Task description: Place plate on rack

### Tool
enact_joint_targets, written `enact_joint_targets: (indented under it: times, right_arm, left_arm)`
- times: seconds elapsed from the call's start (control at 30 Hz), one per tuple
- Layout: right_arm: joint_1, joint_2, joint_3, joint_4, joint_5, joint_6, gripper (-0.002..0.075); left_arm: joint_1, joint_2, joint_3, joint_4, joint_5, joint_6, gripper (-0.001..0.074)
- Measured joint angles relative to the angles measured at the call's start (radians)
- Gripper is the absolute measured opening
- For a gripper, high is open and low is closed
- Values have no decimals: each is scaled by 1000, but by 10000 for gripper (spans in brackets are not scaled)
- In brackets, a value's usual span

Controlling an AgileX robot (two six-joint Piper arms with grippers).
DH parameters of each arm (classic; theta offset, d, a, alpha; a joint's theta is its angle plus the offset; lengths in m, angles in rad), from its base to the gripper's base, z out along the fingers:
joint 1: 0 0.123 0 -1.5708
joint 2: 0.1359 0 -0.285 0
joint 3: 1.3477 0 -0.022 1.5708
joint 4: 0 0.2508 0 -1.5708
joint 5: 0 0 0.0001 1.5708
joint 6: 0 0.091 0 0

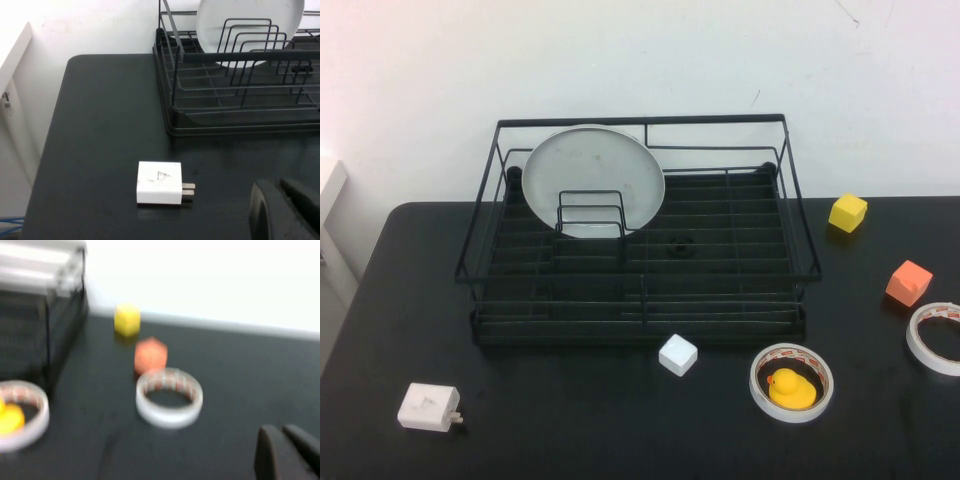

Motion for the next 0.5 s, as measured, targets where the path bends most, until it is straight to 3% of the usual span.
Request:
enact_joint_targets:
  times: [0.5]
  right_arm:
    - [9,0,-8,-48,53,130,-2]
  left_arm:
    - [0,0,0,0,0,0,0]
